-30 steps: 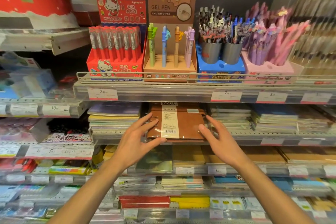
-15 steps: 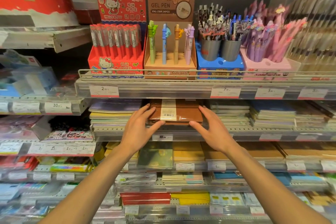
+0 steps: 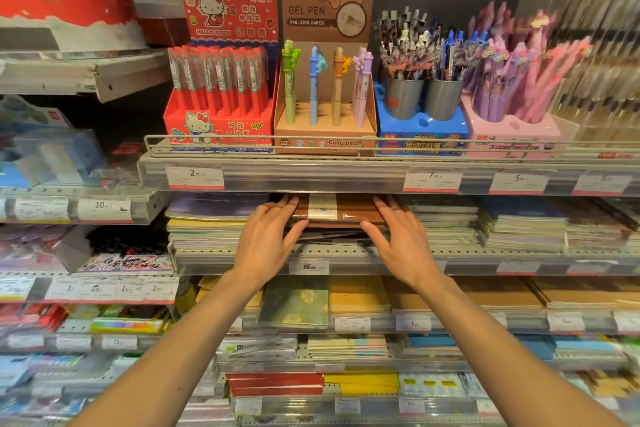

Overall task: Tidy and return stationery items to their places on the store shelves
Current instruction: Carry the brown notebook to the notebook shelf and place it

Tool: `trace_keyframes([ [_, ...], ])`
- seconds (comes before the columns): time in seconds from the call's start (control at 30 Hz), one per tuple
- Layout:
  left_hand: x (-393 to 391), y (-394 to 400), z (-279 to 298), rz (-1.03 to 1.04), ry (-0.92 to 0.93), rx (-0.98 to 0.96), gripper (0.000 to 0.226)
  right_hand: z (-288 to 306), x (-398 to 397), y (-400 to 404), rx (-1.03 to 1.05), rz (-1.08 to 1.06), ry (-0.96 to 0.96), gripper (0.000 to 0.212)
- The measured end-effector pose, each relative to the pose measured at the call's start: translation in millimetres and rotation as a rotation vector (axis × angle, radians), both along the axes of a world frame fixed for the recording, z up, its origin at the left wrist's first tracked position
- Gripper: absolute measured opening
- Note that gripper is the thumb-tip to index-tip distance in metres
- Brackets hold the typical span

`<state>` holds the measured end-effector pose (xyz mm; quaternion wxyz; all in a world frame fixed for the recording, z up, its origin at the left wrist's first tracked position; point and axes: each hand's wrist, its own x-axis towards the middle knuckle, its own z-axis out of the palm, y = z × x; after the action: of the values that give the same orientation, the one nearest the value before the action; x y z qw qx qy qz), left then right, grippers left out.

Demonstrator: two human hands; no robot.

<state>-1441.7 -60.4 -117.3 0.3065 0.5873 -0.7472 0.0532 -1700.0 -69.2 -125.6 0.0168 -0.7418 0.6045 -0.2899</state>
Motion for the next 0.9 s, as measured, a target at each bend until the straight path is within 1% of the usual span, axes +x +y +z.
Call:
trace_keyframes([
  [0.13, 5, -1, -9, 0.0, -0.04, -0.026, 0.053, -14, 4, 5, -0.111, -0.075, 0.062, 0.06],
  [0.23, 2, -8, -8, 0.018, -0.04, -0.023, 0.05, -14, 7, -2, -0.114, -0.078, 0.051, 0.056],
  [0.33, -3, -16, -3, 0.053, -0.051, 0.0, 0.048, -8, 5, -14, -0.095, -0.105, 0.109, 0.053],
  [0.47, -6, -14, -10, 0.054, -0.05, -0.026, 0.047, -12, 4, -15, -0.091, -0.128, 0.165, 0.054],
  [0.57, -5, -16, -12, 0.054, -0.038, -0.03, 0.046, -14, 4, -16, -0.081, -0.134, 0.168, 0.054],
  [0.73, -9, -22, -4, 0.087, -0.022, 0.031, 0.044, -4, 8, -21, -0.051, -0.157, 0.159, 0.049],
  [0.9, -7, -19, -11, 0.062, 0.003, 0.022, 0.052, -7, 3, -16, -0.044, -0.156, 0.12, 0.058],
])
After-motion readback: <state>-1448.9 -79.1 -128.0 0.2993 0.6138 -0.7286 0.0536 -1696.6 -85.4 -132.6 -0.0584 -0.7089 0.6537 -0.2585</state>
